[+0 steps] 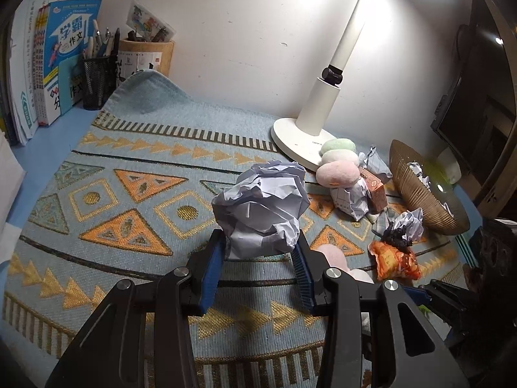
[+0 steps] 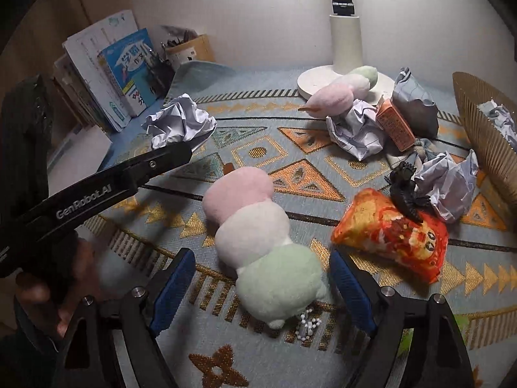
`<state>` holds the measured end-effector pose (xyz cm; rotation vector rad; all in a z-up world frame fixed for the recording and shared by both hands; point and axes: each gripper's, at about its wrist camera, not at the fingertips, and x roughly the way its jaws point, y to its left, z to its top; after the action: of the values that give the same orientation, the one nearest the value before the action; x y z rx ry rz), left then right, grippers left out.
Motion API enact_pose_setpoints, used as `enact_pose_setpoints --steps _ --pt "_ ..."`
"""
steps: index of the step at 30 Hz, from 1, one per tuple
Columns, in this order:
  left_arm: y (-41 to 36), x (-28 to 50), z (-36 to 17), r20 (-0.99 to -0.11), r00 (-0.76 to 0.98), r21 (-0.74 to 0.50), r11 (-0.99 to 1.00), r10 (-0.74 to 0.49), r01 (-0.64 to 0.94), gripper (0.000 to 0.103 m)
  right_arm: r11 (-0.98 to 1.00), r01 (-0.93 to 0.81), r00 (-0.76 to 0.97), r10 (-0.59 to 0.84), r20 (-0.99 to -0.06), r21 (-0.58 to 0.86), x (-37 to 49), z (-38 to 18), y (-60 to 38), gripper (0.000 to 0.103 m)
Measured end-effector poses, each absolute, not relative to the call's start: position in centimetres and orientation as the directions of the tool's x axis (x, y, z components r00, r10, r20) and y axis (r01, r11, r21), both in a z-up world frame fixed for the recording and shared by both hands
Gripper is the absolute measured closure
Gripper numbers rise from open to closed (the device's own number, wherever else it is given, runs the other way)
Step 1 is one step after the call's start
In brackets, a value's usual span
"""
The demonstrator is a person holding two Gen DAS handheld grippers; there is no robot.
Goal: Organize objects
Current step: 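Grasp paper ball with left gripper while right grasps pink-white-green plush skewer, then carry both items over the amber bowl, open grippers, withdraw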
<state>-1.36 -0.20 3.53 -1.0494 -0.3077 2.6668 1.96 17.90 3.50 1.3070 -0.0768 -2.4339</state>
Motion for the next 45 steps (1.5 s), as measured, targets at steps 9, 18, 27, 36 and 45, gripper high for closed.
enact_pose_setpoints --steps 9,18,27,36,45 --pt "-1.1 -1.7 3.1 -0.636 -0.666 -0.381 -0.909 0.390 -0.169 0.065 -0.951 0.297 -0.536 -0.245 -0.808 0.092 3.6 3.2 15.4 0.033" --pt "-0.7 -1.3 3.5 -0.631 -0.688 -0.338 -0.925 0.359 -0.173 0.065 -0.973 0.224 -0.593 -0.175 -0.786 0.047 3.4 3.5 15.5 0.049" --pt "5.3 1.1 11.8 -0.550 -0.741 -0.164 -0.920 0.386 -0.357 0.065 -0.982 0.078 -0.770 -0.167 -0.616 0.169 6.5 11.7 22.5 0.050" --pt "19.4 -2.7 17.4 -0.454 -0.632 -0.222 -0.767 0.628 -0.602 0.065 -0.917 -0.276 -0.893 0.134 -0.429 0.288 6.9 20.2 35.4 0.050" --pt "27.4 -7.5 13.3 -0.523 -0.559 -0.242 -0.741 0.643 -0.626 0.027 -0.862 -0.424 -0.823 0.237 -0.517 0.279 3.2 17.9 42.2 0.032"
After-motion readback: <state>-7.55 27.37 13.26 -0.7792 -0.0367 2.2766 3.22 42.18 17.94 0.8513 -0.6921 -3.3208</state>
